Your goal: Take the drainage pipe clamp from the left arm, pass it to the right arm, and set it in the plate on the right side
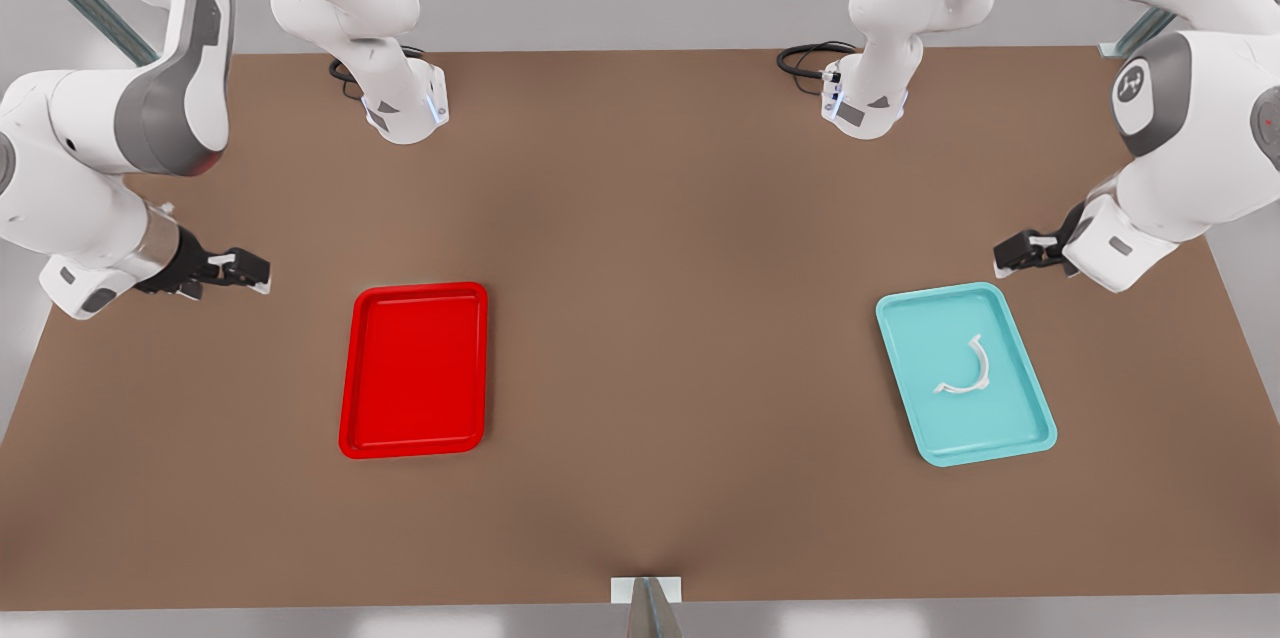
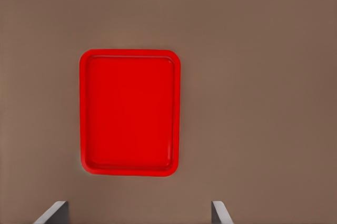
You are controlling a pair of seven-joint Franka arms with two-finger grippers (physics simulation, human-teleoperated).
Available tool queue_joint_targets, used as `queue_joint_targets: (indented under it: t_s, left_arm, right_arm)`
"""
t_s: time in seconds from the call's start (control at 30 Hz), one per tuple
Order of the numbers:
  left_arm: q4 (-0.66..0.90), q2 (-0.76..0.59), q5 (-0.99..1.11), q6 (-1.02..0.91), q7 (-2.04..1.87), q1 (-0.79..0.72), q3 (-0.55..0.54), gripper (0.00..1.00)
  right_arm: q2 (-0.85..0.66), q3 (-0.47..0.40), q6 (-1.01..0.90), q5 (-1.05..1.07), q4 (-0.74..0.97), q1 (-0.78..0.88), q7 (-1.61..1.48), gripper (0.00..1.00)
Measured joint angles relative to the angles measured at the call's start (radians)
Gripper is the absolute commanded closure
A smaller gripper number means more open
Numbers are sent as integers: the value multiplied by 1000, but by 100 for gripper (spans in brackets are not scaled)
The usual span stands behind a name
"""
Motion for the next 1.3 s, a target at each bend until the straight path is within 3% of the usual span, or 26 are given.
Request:
queue_joint_targets:
  t_s: [0.1, 0.17, 0.33, 0.47, 0.67, 0.97, 1.03, 1.1, 1.3]
  left_arm:
    - [-78, 2, 3, 43, -8, -9, 41, 0]
    - [-213, 2, 0, 125, -20, -1, 105, 0]
    - [-604, 7, -22, 495, -56, 3, 201, 0]
    - [-780, 45, -81, 802, -77, 12, 250, 0]
    - [-843, 115, -105, 1062, -100, 16, 264, 0]
    - [-880, 219, -108, 1179, -120, 16, 263, 1]
    - [-877, 230, -108, 1189, -123, 16, 264, 7]
    - [-871, 241, -108, 1196, -128, 17, 264, 26]
    - [-854, 280, -109, 1208, -136, 31, 263, 33]
  right_arm:
    - [0, 2, 9, 3, 1, -2, -10, 0]
    - [4, 4, 13, 18, 2, 0, -15, 0]
    - [6, 6, 18, 51, 2, -1, -26, 0]
    - [6, 6, 21, 59, 3, 1, -32, 0]
    - [5, 3, 20, 54, 3, 0, -38, 0]
    - [4, 6, 15, -27, 4, 0, -41, 0]
    - [5, 6, 14, -30, 3, 0, -41, 0]
    - [4, 6, 14, -32, 2, 0, -41, 0]
    - [5, 5, 13, -33, 1, -2, -41, 0]
